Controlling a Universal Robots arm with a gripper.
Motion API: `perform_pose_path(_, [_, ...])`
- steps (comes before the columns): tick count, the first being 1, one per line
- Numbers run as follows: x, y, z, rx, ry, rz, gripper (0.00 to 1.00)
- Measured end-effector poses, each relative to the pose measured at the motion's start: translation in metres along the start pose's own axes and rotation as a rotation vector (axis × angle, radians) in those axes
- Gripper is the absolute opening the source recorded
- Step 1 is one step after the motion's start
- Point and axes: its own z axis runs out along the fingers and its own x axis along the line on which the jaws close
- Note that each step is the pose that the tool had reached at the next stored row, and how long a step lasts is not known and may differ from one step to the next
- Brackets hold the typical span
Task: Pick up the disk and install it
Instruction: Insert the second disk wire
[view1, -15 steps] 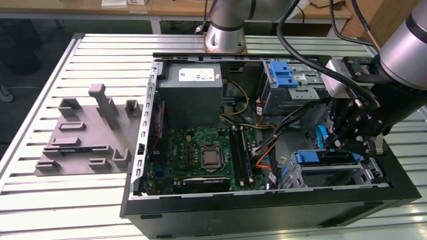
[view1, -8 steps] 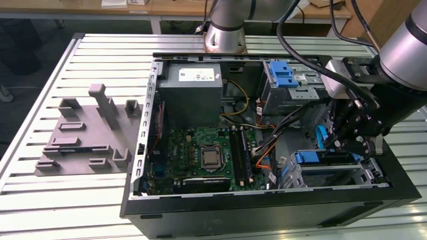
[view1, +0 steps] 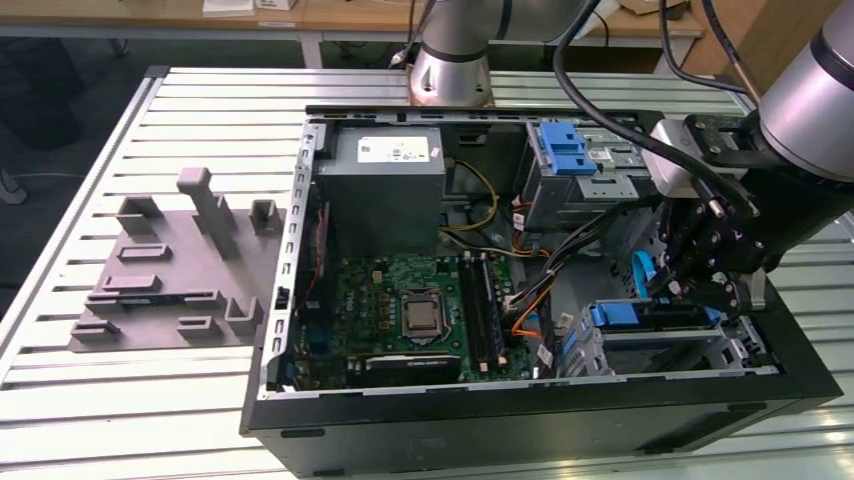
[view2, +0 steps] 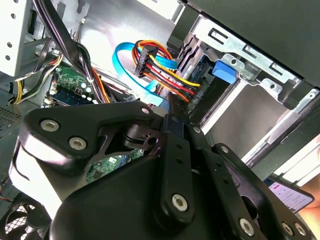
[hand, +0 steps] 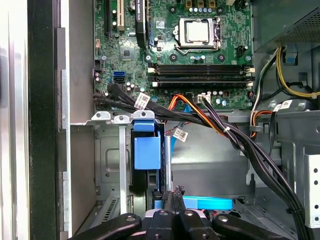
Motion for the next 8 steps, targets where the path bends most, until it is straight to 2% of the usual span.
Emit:
perform_pose_path(2, [0.0000,0.0000,0.0000,0.0000,-0.0003,0.000,0.11])
perform_pose_path(3, [0.0000,0.0000,0.0000,0.0000,-0.0002,0.000,0.17])
perform_pose_path(8, [-0.0002,0.0001,-0.0042,-0.0001,-0.0004,0.000,0.17])
